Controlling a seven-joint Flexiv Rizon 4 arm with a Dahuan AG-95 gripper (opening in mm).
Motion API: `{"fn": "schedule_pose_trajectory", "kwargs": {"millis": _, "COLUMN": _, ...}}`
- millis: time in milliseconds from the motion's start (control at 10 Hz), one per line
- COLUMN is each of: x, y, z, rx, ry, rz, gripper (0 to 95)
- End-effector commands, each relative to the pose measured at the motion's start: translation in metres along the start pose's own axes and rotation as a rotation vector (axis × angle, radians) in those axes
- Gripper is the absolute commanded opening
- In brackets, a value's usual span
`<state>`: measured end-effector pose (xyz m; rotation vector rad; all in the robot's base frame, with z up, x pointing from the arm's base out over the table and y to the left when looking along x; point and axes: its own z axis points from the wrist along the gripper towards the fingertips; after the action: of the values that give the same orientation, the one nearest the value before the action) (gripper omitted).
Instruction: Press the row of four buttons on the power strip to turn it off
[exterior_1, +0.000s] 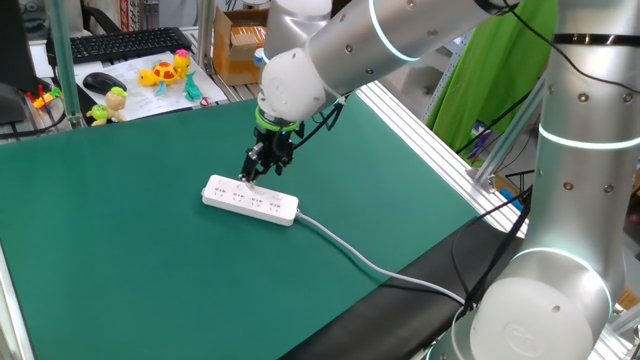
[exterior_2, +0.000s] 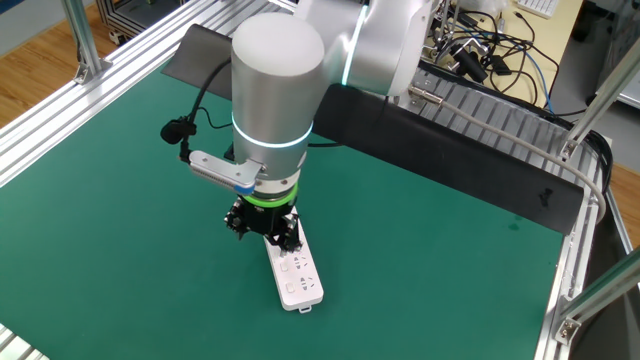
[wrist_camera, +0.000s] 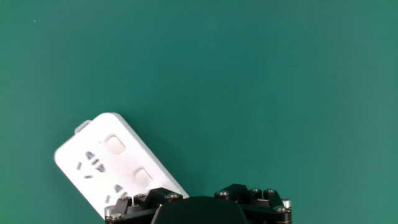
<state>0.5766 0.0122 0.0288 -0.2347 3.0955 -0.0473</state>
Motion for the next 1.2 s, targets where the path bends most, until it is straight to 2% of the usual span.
{"fn": "schedule_pose_trajectory", "kwargs": {"millis": 100, "x": -0.001, "y": 0.003, "z": 0.0, "rx": -0.001, "ry": -0.004, "rz": 0.009, "gripper": 76.0}}
{"fn": "schedule_pose_trajectory", "kwargs": {"millis": 500, "x": -0.01, "y": 0.007, "z": -0.001, "rx": 0.004, "ry": -0.007, "rz": 0.013, "gripper": 76.0}}
{"fn": "schedule_pose_trajectory", "kwargs": {"millis": 1000, "x": -0.014, "y": 0.005, "z": 0.011, "rx": 0.005, "ry": -0.008, "rz": 0.006, "gripper": 76.0}}
{"fn": "schedule_pose_trajectory", "kwargs": {"millis": 1200, "x": -0.014, "y": 0.004, "z": 0.011, "rx": -0.01, "ry": 0.003, "rz": 0.006, "gripper": 76.0}}
